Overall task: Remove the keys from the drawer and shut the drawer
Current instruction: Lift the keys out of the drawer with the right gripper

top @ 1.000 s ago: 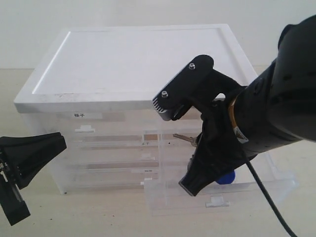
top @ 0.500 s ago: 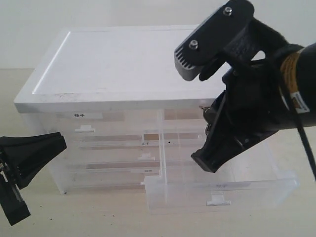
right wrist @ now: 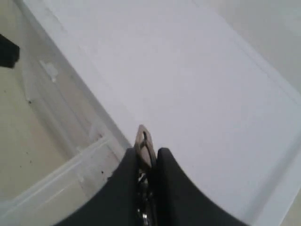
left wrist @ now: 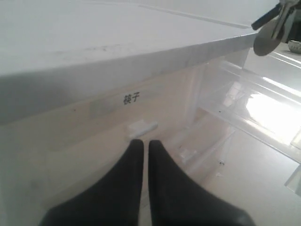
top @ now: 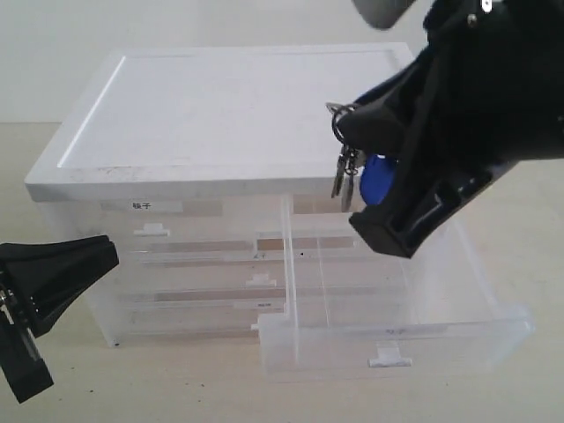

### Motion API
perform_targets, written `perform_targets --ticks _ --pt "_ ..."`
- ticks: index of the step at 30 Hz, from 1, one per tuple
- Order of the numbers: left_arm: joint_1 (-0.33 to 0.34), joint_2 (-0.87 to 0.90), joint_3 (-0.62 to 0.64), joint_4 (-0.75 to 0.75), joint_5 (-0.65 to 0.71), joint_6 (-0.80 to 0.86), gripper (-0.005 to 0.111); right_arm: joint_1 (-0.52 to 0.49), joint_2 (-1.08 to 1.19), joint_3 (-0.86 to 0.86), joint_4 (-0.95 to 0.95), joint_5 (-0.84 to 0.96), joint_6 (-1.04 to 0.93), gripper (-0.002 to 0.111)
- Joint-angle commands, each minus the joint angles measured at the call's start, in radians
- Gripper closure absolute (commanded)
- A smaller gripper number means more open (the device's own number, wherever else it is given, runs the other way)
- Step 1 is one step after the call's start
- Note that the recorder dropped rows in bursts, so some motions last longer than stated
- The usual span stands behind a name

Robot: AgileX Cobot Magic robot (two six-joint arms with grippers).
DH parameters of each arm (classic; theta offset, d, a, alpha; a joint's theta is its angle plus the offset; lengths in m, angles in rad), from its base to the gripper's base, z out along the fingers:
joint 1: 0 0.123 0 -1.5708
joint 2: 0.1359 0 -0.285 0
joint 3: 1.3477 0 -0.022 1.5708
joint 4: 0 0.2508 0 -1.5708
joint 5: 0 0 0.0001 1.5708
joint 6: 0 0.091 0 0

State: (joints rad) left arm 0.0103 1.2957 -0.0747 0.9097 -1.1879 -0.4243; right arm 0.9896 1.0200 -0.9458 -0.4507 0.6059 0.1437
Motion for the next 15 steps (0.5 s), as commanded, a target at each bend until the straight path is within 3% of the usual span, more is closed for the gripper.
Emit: perform_targets --ticks 1,5,8,15 --pt "-0.004 0.003 0.004 0.007 -0.026 -0.009 0.102 -0.001 -0.006 -0.054 0.199 -0.099 -0.157 0.108" --pt "-0.004 -0.029 0.035 0.028 -0.033 0.002 0.102 -0.001 0.089 -0.054 0.377 -0.109 -0.290 0.108" --pt "-0.004 -0.110 0.064 0.002 -0.033 0.002 0.102 -0.001 0.130 -0.054 0.377 -0.119 -0.312 0.108" --pt "-0.004 -0.483 0.075 -0.042 -0.033 -0.106 0.102 -0.001 0.159 -0.054 0.394 -0.173 -0.349 0.108"
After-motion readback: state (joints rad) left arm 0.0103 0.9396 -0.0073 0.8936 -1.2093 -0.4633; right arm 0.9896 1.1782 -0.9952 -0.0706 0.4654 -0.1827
